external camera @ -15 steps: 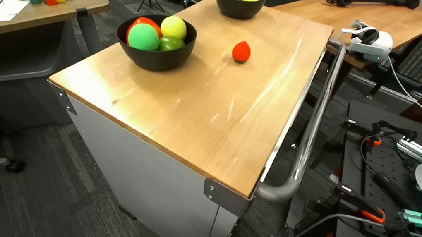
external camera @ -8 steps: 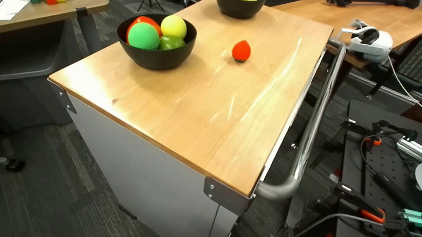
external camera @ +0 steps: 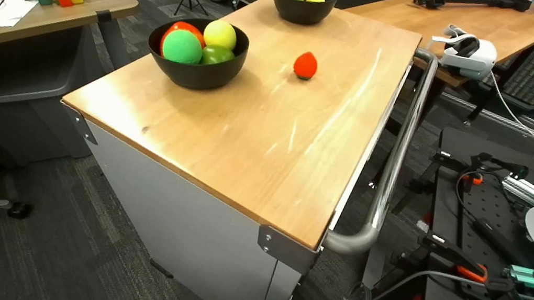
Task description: Pick up all the fruits from the table and put 5 fruits in the bowl to the right and 4 fruits into the bowl to the left
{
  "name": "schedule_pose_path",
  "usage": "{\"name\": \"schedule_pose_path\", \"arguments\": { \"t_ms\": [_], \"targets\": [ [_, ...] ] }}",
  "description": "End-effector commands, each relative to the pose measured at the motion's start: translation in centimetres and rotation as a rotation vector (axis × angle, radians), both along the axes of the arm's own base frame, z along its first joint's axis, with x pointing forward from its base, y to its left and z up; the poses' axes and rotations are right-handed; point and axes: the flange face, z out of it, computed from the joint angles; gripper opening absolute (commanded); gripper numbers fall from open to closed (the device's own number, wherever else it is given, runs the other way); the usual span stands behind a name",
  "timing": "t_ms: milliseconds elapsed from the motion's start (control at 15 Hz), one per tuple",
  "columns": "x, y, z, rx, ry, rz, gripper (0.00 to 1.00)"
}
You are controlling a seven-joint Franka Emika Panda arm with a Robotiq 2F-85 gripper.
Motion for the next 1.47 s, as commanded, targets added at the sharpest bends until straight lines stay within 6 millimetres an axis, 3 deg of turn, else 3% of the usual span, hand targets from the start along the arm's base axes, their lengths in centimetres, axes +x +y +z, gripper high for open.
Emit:
{"name": "schedule_pose_path", "arguments": {
  "t_ms": [0, 400, 800, 867, 933, 1333, 1400],
  "targets": [
    [-2.5, -0.4, -3.3, 0.022, 0.067, -0.057, 1.00],
    [-5.4, -0.4, -10.5, 0.048, 0.027, -0.125, 1.00],
    [-6.1, 2.1, -13.9, 0.142, -0.030, -0.170, 1.00],
    [-6.1, 2.3, -14.3, 0.137, -0.035, -0.170, 0.75],
    [-6.0, 2.3, -14.6, 0.128, -0.036, -0.175, 0.74],
    [-5.8, 2.1, -15.5, 0.091, -0.041, -0.178, 0.27],
    [-5.8, 2.2, -15.3, 0.091, -0.047, -0.175, 0.26]
  ]
}}
